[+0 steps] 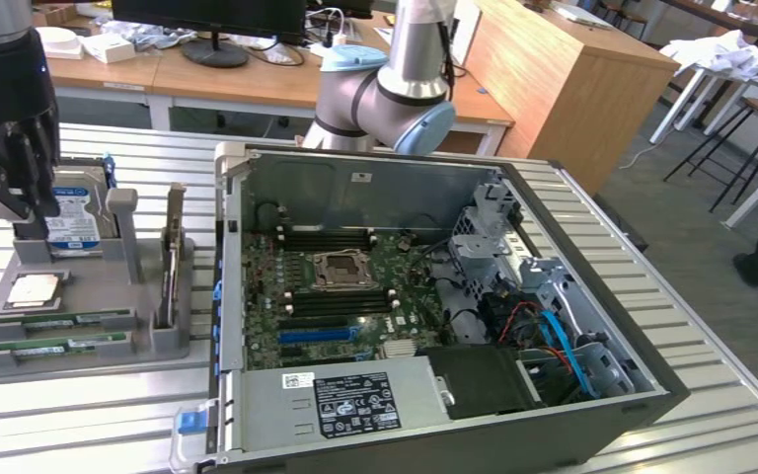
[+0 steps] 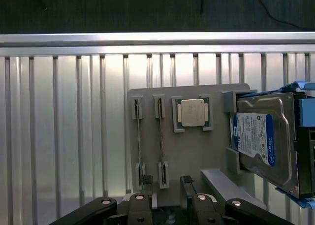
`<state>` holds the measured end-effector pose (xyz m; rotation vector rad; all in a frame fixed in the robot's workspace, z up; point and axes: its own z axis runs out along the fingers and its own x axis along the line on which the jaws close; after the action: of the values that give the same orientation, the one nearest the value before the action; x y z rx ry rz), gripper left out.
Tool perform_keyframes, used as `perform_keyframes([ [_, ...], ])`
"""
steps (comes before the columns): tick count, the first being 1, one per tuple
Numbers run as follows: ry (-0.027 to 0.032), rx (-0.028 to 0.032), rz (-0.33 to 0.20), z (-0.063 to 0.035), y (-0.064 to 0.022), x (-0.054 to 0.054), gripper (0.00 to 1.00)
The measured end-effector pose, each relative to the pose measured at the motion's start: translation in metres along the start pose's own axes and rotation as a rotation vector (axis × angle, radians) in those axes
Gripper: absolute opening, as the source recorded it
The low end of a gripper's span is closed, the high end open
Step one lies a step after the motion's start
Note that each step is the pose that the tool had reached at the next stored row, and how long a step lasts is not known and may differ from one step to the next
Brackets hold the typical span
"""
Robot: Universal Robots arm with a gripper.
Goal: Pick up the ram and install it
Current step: 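Pick up the ram and move it above insertion slot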
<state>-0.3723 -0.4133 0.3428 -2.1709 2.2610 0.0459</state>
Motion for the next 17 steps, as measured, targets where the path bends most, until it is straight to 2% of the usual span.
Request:
perform_keyframes([
  [17, 0.0000, 0.0001, 0.000, 0.0161, -0.0003, 0.000, 0.36],
])
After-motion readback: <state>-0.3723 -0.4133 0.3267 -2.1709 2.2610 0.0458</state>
